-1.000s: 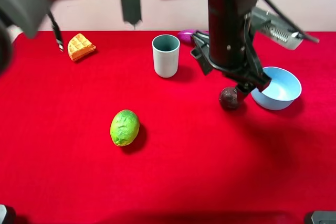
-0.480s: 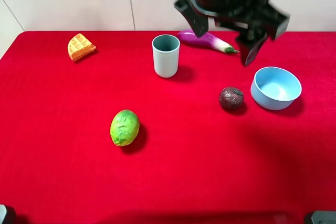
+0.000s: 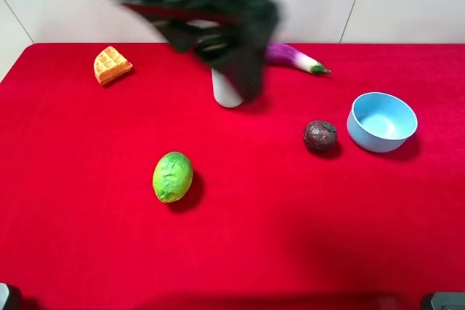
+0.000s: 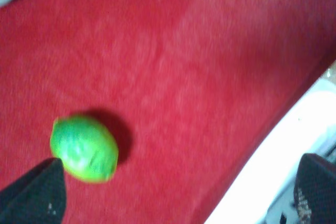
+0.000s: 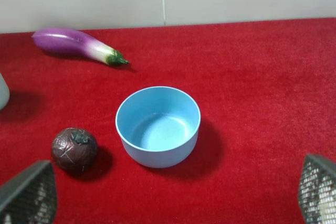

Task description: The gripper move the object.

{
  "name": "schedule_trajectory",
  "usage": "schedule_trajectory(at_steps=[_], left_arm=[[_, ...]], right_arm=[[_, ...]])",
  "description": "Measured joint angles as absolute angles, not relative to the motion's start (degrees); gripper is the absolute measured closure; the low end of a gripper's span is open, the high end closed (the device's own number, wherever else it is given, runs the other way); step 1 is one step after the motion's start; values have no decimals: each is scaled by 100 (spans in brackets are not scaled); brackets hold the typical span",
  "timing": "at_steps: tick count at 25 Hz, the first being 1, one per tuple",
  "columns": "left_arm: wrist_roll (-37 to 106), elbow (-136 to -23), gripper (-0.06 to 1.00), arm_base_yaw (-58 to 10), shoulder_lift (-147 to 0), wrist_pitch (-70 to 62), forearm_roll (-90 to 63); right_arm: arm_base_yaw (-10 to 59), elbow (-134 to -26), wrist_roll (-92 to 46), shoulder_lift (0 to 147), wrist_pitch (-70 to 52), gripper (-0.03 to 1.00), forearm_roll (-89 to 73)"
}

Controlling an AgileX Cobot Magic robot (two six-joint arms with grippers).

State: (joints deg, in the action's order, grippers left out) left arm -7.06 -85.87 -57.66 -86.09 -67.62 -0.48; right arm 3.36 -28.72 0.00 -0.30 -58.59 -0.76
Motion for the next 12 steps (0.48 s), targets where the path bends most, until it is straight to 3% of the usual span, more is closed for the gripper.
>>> schedule_trajectory(at_steps=[12], left_arm=[[-910,-5966,9,-5660,-5207,-6773,0]], right_arm=[[336,-2872,0,-30,-5859,28,-76]])
